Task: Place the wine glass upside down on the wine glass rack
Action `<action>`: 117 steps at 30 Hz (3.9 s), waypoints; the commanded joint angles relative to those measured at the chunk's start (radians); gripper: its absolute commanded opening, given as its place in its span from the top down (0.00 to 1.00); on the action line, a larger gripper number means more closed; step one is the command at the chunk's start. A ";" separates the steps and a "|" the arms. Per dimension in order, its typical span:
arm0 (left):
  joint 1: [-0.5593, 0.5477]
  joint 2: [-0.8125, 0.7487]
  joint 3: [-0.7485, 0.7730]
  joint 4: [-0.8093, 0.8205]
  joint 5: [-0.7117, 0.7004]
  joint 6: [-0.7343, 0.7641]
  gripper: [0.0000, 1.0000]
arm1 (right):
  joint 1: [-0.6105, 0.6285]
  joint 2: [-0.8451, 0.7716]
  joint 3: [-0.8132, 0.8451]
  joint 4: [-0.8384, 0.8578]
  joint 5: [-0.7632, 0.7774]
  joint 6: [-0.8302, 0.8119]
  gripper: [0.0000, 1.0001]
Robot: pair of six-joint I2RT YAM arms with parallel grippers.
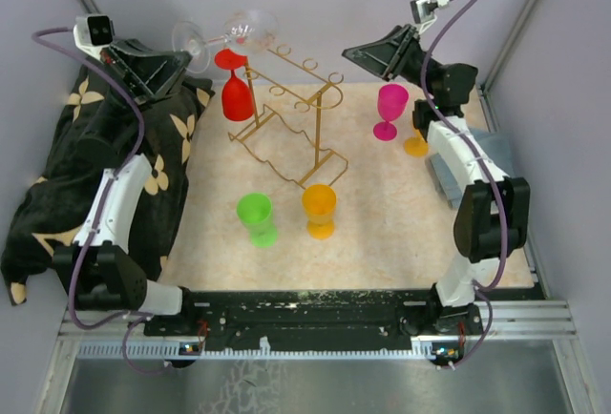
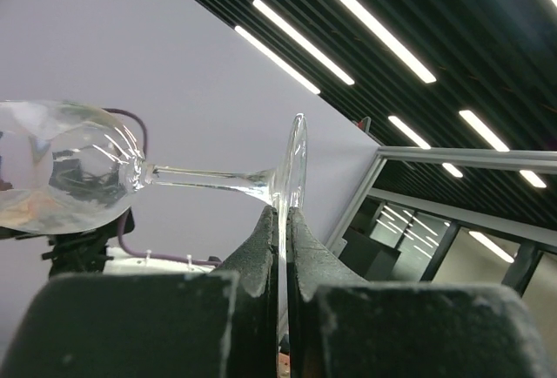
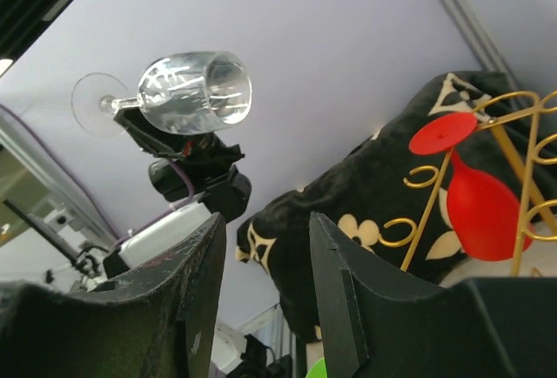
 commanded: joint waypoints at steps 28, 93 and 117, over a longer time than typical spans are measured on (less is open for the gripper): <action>0.237 -0.292 -0.129 -0.909 0.004 0.419 1.00 | -0.029 -0.303 0.076 -0.630 0.074 -0.531 0.56; -0.072 0.105 0.161 -1.487 -0.134 0.737 1.00 | -0.029 -0.352 0.070 -0.924 0.187 -0.715 0.57; -0.113 0.150 0.179 -1.521 -0.165 0.787 1.00 | -0.029 -0.355 0.055 -0.922 0.182 -0.711 0.57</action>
